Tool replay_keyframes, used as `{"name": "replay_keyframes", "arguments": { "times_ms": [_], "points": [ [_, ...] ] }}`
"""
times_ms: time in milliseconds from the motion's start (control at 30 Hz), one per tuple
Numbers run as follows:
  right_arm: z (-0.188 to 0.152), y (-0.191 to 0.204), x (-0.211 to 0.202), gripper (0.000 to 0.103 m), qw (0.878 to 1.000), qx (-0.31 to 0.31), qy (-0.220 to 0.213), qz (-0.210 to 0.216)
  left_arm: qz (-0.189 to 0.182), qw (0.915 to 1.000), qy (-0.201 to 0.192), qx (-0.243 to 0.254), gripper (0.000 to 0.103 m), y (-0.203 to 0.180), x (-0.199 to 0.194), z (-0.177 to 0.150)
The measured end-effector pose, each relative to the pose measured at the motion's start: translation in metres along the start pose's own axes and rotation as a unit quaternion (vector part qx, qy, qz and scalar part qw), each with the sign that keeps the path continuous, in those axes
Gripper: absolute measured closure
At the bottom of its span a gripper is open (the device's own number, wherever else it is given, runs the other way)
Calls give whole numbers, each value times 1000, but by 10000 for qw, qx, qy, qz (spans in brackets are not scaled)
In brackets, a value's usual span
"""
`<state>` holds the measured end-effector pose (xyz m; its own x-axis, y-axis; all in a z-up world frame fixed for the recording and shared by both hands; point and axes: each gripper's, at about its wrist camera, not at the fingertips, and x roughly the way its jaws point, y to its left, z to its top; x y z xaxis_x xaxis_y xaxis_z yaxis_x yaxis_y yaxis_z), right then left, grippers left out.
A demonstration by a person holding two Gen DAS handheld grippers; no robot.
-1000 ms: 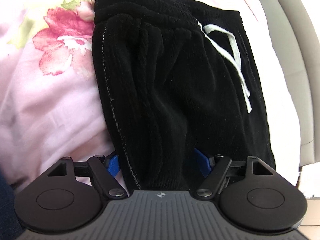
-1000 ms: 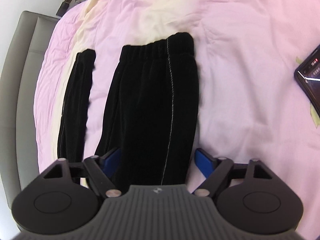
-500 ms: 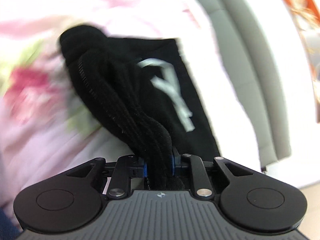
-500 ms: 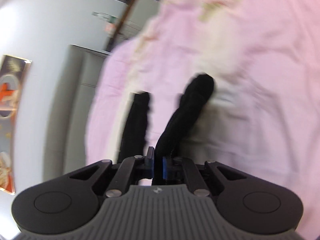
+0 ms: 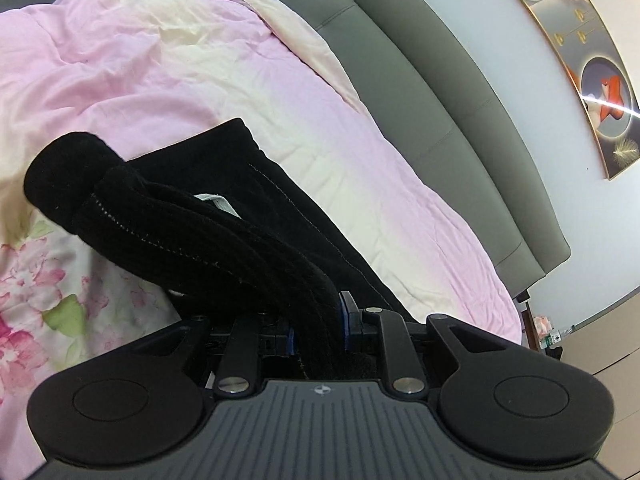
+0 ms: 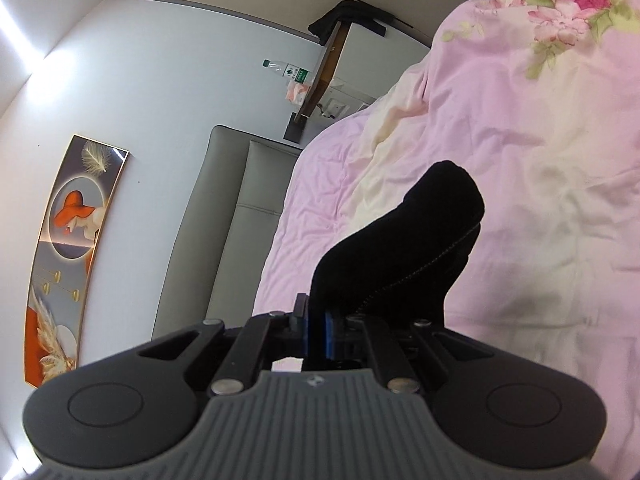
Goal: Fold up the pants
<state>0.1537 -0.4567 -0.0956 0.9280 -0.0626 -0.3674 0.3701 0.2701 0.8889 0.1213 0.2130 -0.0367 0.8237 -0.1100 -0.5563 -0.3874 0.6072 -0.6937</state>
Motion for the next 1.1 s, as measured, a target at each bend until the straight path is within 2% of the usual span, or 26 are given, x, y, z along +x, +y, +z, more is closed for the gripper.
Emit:
{"name": "replay_keyframes", "arguments": {
  "times_ms": [133,300,367,567,700,767,867,967,1000,1033,1067,1100],
  "points": [
    [1,-2,22,100,9999,-114,49,-91,-35,9996,18,264,81,-11,19,13],
    [4,13,60,100,9995,-264,135,-91,-87,9996,251,94,81,-20,63,43],
    [2,22,82,100,9993,-331,176,-74,-35,9996,231,157,81,-25,79,54],
    [-7,45,159,100,9984,-386,301,-266,117,9991,392,-58,81,-31,142,89],
    [-18,57,218,100,9964,-454,401,-592,335,9983,480,-4,81,-40,193,111],
    [-26,63,246,100,9943,-568,449,-785,458,9965,648,-254,81,-36,220,123],
    [-36,63,285,100,9927,-572,559,-901,709,9908,915,-696,81,-23,259,135],
    [-47,58,321,94,9880,-632,825,-1143,1094,9810,1293,-944,70,-11,291,140],
    [-49,57,331,89,9844,-688,924,-1330,1092,9766,1415,-1197,63,-3,297,140],
    [-51,53,341,73,9785,-710,1152,-1558,1013,9708,1518,-1557,60,6,299,141],
    [-53,50,349,66,9735,-677,1367,-1705,852,9644,1612,-1916,60,14,296,142],
    [-55,46,352,66,9722,-597,1462,-1728,615,9589,1662,-2214,59,19,290,143]
  ]
}}
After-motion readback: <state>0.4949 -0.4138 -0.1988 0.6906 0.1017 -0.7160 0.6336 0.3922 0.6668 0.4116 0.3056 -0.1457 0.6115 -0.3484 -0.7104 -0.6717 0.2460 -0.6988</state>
